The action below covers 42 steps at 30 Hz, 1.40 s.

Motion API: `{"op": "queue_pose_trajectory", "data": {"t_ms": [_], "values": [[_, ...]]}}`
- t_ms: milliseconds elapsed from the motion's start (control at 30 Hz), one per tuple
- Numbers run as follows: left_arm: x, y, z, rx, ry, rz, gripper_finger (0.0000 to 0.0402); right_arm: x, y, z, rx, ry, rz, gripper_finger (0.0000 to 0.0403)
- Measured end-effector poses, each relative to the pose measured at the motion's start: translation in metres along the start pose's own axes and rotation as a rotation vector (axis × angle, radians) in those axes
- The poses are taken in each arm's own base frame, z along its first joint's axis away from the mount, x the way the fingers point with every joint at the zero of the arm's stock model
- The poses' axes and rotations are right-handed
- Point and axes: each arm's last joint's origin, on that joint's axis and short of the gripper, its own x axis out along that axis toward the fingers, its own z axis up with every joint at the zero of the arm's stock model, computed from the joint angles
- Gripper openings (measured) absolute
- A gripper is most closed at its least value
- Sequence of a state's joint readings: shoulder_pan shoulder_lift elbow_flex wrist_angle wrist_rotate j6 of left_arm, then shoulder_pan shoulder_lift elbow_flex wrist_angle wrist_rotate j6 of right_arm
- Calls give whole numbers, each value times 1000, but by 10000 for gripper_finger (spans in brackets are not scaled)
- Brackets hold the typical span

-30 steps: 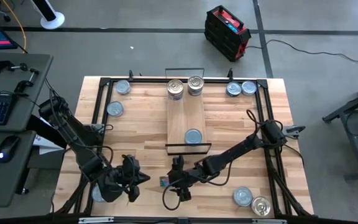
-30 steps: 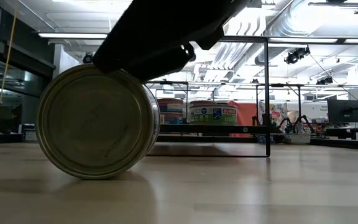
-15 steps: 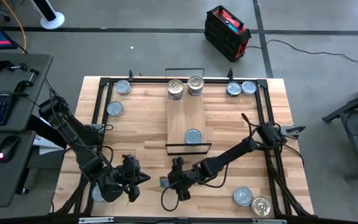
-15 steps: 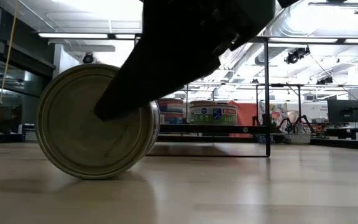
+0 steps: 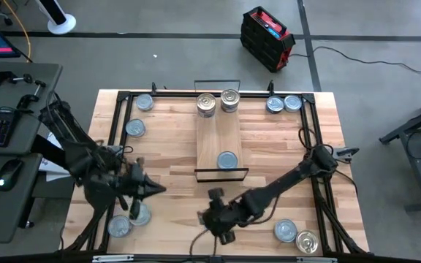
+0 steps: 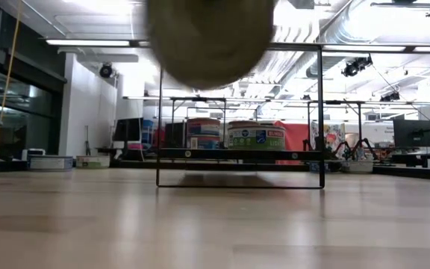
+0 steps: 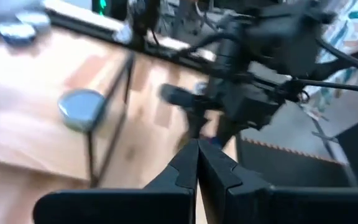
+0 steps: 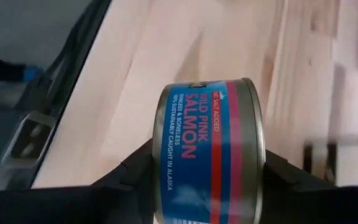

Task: Stack canned seafood by type on shelf
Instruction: Stack the blue pink tuna can on top of the other blue pink tuna cans on the shelf

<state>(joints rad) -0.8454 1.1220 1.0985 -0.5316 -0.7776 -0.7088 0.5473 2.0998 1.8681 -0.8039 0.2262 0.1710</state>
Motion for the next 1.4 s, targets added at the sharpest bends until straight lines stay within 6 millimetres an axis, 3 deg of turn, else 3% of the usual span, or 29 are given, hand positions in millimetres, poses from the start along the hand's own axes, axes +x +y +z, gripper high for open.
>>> {"op": "queue_pose_trajectory", "data": {"t_ms": [100, 333, 467, 600, 767, 933, 1133, 1400], "values": [[-5, 9, 9, 50, -30, 17, 0, -20, 13, -9, 58, 139, -8, 162], [1, 21, 15, 143, -3, 31, 0, -57, 41, -55, 216, 541, -100, 162], [4, 22, 16, 160, 35, -10, 0, -73, 49, -73, 330, 580, -117, 162], [4, 22, 16, 180, 45, -28, 0, -87, 36, -105, 507, 610, -209, 162], [3, 20, 15, 173, 45, -46, 0, -99, 0, -145, 710, 563, -240, 162], [4, 19, 19, 159, 2, -35, 0, -100, -55, -175, 768, 528, -311, 162], [16, 37, 38, 106, -152, 189, 0, -108, -133, -190, 572, 486, -443, 162], [46, 92, 75, -109, -322, 476, 0, -126, -240, -190, 217, 294, -523, 162]]}}
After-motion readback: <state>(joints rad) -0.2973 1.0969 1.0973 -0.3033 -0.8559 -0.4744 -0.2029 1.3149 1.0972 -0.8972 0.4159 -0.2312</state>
